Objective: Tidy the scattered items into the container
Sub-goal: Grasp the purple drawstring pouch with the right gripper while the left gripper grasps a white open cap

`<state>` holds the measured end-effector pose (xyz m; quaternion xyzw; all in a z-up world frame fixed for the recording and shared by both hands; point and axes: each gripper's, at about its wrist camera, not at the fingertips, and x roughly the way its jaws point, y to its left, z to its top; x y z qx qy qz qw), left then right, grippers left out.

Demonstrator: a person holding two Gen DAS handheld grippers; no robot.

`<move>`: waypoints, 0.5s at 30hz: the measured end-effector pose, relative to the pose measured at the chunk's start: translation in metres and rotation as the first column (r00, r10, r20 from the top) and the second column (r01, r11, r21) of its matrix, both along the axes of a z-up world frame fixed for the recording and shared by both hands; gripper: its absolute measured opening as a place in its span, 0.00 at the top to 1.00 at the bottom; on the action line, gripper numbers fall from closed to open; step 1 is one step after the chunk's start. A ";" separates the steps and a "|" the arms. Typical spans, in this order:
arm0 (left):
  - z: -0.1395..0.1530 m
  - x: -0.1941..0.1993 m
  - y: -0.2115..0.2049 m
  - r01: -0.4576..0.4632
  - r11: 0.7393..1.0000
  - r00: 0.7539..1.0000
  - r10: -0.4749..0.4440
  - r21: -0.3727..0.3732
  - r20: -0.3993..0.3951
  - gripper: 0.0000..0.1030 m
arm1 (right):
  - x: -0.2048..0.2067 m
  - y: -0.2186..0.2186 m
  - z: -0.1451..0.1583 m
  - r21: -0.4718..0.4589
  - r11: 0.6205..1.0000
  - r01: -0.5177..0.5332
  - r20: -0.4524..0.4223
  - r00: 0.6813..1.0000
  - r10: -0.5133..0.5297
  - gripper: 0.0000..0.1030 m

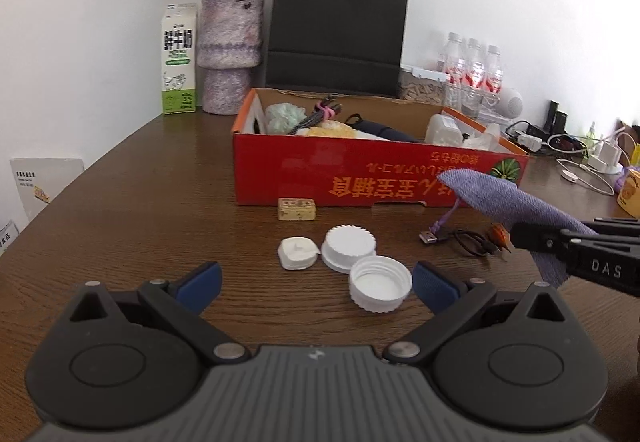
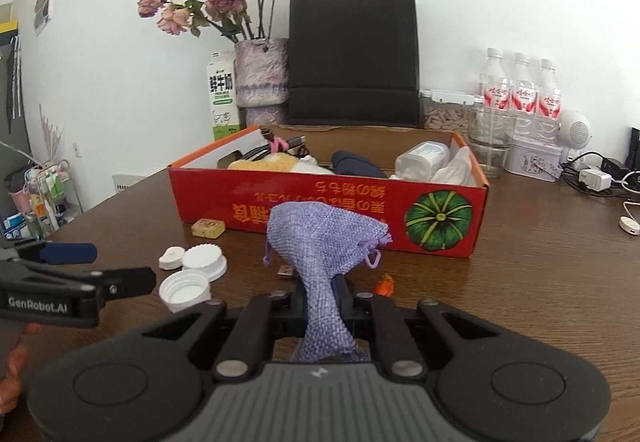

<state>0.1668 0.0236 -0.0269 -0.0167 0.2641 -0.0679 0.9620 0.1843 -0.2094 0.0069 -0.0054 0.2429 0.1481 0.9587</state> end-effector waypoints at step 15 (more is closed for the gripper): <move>-0.013 0.032 -0.040 -0.033 0.996 0.991 0.044 0.087 -0.124 0.02 | -0.001 -0.037 -0.005 0.030 0.998 0.059 0.015 0.998 -0.060 0.90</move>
